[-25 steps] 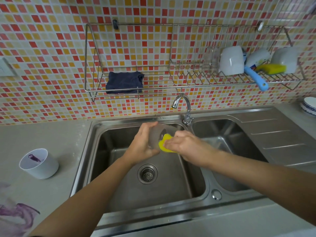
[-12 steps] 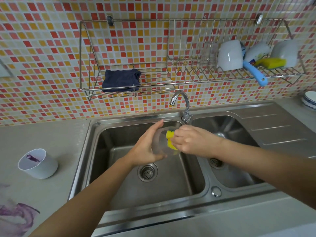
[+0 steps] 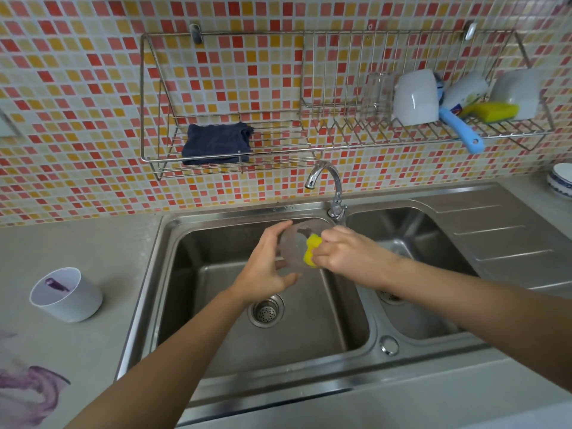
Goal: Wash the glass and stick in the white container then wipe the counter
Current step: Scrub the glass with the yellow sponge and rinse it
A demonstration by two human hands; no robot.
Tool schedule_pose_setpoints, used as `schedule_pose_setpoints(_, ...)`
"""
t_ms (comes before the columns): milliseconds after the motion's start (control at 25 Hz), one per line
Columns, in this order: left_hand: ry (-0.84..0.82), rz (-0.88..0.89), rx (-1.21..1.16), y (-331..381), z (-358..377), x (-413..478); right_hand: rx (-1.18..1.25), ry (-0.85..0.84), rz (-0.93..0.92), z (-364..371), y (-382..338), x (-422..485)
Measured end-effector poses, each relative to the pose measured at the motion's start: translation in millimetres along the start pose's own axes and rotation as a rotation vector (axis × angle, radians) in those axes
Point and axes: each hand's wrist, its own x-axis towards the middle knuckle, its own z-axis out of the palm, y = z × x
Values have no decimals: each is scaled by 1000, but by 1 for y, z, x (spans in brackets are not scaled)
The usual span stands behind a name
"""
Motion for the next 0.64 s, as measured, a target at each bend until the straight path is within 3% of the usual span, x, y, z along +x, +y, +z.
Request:
schedule_pose_setpoints(120, -58, 83, 161, 3, -7, 7, -48, 15, -132, -5, 11, -2)
schedule_pose_setpoints(360, 199, 134, 154, 5, 14, 1, 114, 45, 11, 1, -3, 0)
schedule_pose_setpoints(520, 62, 108, 84, 10, 4, 3, 22, -6, -122, -9, 7, -4)
schedule_pose_setpoints(640, 87, 103, 110, 14, 7, 7, 1, -20, -116, -16, 18, 2)
